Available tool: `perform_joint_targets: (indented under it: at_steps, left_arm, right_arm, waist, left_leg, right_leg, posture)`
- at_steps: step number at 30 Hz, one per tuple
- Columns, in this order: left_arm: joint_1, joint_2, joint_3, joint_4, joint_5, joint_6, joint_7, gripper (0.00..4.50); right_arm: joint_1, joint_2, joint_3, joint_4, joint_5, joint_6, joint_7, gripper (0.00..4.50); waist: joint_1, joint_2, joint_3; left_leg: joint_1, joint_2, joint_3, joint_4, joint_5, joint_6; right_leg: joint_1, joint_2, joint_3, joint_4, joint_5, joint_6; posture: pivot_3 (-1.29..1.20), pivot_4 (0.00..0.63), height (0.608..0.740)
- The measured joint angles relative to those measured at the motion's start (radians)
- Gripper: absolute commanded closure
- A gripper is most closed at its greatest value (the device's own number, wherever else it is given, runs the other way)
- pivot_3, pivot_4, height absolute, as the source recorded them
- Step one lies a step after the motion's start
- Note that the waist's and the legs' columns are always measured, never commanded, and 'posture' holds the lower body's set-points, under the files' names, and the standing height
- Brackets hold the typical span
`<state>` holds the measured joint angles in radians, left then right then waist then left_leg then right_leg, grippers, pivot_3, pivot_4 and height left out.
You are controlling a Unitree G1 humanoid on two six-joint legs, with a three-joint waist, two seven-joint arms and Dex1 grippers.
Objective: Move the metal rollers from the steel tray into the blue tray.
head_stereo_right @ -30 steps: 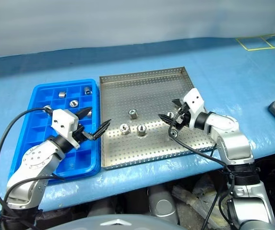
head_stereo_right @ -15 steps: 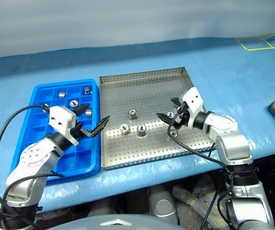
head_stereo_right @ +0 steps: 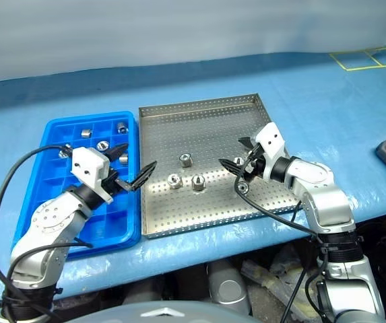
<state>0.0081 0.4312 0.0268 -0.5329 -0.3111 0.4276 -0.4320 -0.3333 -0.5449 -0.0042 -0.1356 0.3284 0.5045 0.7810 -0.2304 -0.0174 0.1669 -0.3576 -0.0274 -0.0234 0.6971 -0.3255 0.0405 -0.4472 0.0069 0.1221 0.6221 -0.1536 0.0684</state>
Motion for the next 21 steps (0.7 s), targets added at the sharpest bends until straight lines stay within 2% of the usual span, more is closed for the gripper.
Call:
perform_joint_targets:
  at_steps: [14, 21]
  left_arm:
    - [0.026, 0.007, -0.001, -0.006, 0.022, 0.014, 0.007, 0.04]
    - [0.037, 0.075, -0.032, -0.066, 0.002, 0.135, -0.031, 0.04]
  right_arm:
    - [0.031, 0.029, 0.016, -0.038, 0.000, 0.000, -0.019, 0.00]
    - [0.087, 0.038, 0.076, -0.112, -0.009, 0.000, -0.022, 0.00]
  waist:
    - [0.004, 0.000, 0.000]
    - [0.021, 0.000, 0.000]
  left_leg:
    - [0.000, 0.000, -0.001, 0.000, 0.000, 0.000]
    - [0.000, 0.000, 0.000, 0.000, 0.000, 0.000]
  right_leg:
    - [0.000, 0.000, 0.000, 0.000, 0.000, 0.000]
    - [0.000, 0.000, 0.000, 0.001, -0.002, 0.002]
  posture:
    - [-0.15, 0.150, 0.740]
    - [-0.15, 0.150, 0.740]
